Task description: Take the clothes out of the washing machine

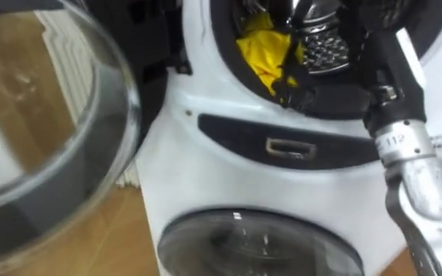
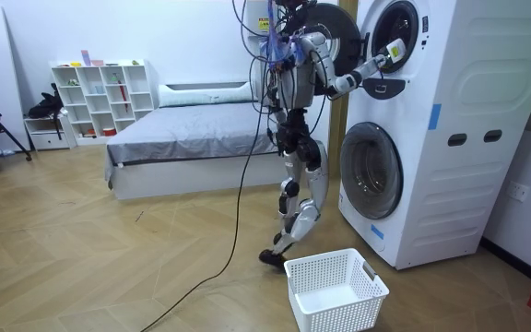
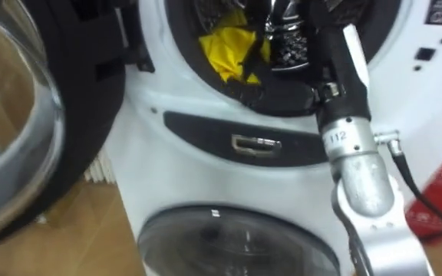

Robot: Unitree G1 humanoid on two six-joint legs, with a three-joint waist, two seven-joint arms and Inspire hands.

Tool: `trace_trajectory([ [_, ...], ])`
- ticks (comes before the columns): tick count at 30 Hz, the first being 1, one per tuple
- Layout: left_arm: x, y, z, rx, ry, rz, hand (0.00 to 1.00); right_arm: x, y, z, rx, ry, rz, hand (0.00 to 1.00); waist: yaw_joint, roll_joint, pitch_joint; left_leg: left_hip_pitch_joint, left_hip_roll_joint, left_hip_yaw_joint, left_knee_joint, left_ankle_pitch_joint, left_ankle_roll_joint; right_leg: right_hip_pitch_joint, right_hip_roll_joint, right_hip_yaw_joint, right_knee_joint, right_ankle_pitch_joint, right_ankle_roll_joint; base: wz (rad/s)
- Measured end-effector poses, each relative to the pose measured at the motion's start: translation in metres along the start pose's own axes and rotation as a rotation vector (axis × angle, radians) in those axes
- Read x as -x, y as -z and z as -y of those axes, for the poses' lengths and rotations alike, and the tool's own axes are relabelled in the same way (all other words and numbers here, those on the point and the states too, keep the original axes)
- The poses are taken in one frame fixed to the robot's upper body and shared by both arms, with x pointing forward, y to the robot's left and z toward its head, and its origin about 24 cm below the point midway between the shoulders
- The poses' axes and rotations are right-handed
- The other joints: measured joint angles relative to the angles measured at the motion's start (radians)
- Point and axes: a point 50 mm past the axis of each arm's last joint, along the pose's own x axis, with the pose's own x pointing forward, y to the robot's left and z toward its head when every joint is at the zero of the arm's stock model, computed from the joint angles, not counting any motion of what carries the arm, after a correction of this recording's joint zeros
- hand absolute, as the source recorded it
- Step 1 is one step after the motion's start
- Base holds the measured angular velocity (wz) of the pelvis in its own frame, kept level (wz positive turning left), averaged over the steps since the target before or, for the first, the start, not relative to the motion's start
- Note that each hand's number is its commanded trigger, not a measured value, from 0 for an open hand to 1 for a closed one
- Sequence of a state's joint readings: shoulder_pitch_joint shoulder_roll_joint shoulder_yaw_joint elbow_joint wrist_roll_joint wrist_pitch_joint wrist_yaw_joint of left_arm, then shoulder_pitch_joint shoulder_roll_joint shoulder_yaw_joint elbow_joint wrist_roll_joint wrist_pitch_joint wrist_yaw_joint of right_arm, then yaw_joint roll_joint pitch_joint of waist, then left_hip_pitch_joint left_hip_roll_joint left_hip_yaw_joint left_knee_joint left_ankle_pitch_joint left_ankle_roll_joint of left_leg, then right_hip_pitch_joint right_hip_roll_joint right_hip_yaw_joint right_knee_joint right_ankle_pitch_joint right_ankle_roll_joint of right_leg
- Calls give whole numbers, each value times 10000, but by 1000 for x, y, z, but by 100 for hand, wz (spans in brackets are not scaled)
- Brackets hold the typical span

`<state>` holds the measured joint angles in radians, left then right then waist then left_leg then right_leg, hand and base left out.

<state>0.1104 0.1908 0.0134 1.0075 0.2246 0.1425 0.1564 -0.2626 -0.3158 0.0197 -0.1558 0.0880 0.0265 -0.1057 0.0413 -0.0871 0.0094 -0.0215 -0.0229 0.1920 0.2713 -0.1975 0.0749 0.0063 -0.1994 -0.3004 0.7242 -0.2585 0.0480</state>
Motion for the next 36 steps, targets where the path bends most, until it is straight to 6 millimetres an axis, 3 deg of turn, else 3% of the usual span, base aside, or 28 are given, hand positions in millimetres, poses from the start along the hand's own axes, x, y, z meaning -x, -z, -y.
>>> trace_trajectory([
  [1,-1,-10,-3,85,-185,339,0,0,1,0,-40,-44,-130,0,-42,47,24,1,119,-59,-38,-7,10,-436,237,33,-289,-370,-53,17],
  [4,-2,-19,-7,123,-298,715,0,0,2,2,38,-95,-220,0,-128,27,6,101,117,-326,-126,-7,10,-1127,608,375,-1928,-371,-100,20],
  [5,-2,-20,-7,143,-310,806,0,0,2,1,44,-140,-239,0,-190,-58,-29,278,33,-324,-205,-23,-14,-1142,640,565,-3133,240,-73,33],
  [6,-2,-19,-4,170,-295,780,0,2,5,0,46,-256,-406,0,-231,11,-53,538,-19,-435,-367,-94,-80,-987,609,546,-3430,868,-263,27],
  [7,-1,-17,-3,173,-302,745,0,3,6,0,26,-301,-482,0,-226,79,-101,655,6,-466,-446,-106,-98,-792,655,534,-3551,861,-271,18],
  [9,-1,-6,-4,149,-405,402,0,3,7,-2,-94,-506,-562,0,-243,253,-90,943,134,-585,-631,-129,-184,-287,862,376,-4026,944,-358,10],
  [16,7,37,1,-20,-436,-920,0,3,5,-3,-340,-714,-552,0,210,226,-126,1011,440,-303,-753,-161,-394,-135,1466,754,-4838,1315,-523,-17],
  [23,9,45,4,-8,-337,-1202,0,2,5,-3,-644,-741,-645,0,222,59,-200,1038,603,-117,-874,-114,-520,-78,1668,809,-5202,1483,-648,-6],
  [26,10,45,6,226,-336,-1256,0,1,4,0,-464,-615,-566,0,57,10,-214,1014,630,-195,-869,-129,-548,7,1708,761,-5362,1506,-655,9],
  [31,10,44,7,469,-374,-1257,0,1,1,5,-450,-431,-396,0,-107,-7,-193,1030,622,-335,-858,-149,-566,46,1708,700,-5390,1509,-644,6],
  [36,9,42,1,915,-618,-1172,0,1,1,7,-436,-337,-395,0,-102,-56,-120,1020,615,-336,-955,-161,-558,73,1702,714,-5390,1516,-632,0],
])
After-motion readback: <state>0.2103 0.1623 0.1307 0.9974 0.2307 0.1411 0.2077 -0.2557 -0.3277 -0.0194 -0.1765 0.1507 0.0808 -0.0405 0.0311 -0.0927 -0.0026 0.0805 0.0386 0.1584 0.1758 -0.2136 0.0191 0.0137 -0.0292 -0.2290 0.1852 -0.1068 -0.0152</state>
